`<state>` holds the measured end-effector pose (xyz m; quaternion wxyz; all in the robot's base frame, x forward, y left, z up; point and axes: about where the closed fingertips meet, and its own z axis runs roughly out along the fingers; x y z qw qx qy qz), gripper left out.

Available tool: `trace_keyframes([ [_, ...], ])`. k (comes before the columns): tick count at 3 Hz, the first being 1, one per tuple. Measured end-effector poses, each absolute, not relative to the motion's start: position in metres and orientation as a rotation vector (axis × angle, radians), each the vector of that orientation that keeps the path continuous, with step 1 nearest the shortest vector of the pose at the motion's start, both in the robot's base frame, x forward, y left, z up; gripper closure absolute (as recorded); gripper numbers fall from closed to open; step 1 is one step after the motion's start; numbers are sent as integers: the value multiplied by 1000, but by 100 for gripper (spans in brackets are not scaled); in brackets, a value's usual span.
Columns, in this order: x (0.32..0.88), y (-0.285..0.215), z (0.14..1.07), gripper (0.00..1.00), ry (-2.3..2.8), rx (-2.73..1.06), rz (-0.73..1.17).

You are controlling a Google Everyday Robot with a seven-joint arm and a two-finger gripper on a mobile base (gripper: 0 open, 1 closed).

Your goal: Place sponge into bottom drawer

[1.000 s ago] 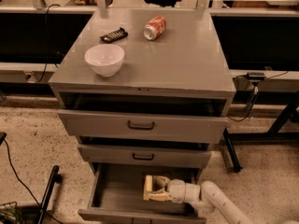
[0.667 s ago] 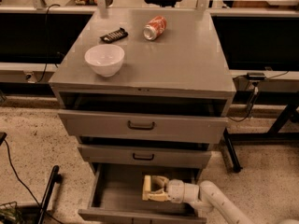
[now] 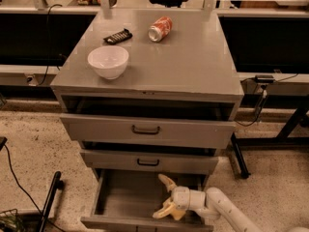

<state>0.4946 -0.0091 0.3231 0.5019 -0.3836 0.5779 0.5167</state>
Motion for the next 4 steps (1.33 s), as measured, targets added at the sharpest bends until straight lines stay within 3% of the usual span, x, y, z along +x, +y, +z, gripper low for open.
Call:
trace_keyframes([
  [4, 461, -71, 344, 0, 1405, -1036, 1045],
])
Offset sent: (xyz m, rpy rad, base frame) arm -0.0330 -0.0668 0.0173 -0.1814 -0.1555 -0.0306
